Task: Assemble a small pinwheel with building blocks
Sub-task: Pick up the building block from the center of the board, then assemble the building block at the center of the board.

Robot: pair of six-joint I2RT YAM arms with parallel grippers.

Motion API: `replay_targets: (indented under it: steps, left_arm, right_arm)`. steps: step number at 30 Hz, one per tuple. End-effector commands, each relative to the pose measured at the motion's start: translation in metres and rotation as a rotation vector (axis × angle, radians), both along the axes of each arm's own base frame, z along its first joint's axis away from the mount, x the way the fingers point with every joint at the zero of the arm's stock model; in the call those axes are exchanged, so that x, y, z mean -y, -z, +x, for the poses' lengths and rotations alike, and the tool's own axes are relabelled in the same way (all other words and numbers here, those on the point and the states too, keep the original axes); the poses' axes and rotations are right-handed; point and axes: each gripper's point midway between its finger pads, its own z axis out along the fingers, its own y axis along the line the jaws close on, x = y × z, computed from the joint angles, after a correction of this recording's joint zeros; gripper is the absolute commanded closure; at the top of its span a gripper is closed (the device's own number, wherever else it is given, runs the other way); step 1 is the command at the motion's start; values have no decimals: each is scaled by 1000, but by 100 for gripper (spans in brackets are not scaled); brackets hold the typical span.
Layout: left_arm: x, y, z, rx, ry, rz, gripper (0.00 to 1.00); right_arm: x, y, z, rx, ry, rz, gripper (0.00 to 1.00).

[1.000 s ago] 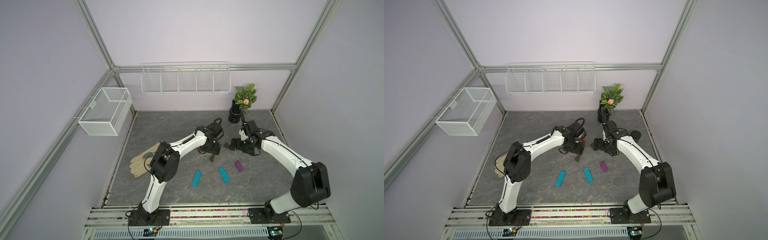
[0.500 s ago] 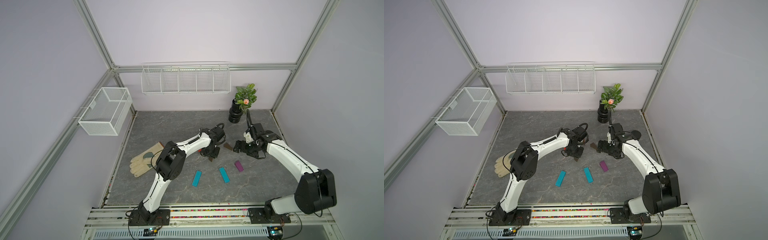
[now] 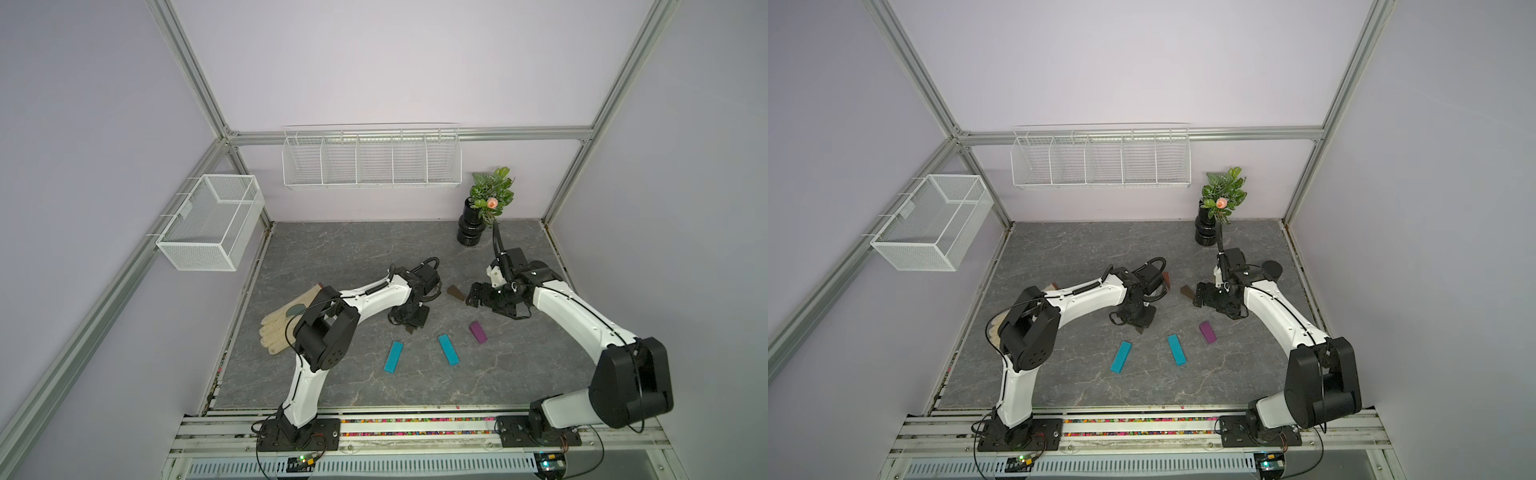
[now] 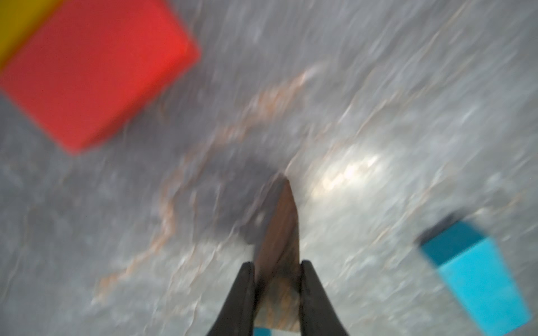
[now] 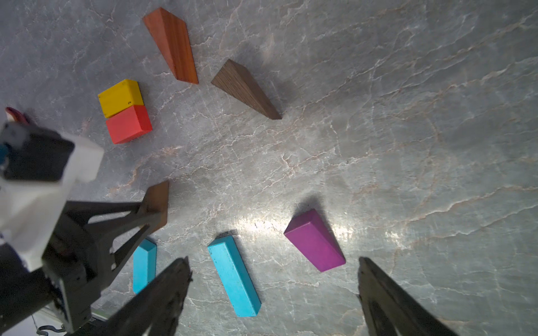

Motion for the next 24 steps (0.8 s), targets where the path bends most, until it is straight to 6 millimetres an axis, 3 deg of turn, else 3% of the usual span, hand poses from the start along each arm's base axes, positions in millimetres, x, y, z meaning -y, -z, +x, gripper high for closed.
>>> replay_targets:
  steps: [1,6,24]
  left_arm:
    - [-34,10,-11,-27,-49,63,81]
    - [-63,10,0,-22,-106,69,81]
    - [-76,10,34,27,49,206,70]
  right_arm:
    - [-2,6,-2,-15,6,23,8]
    - [-2,7,-3,-16,7,19,9]
    - [0,6,-4,-13,21,19,9]
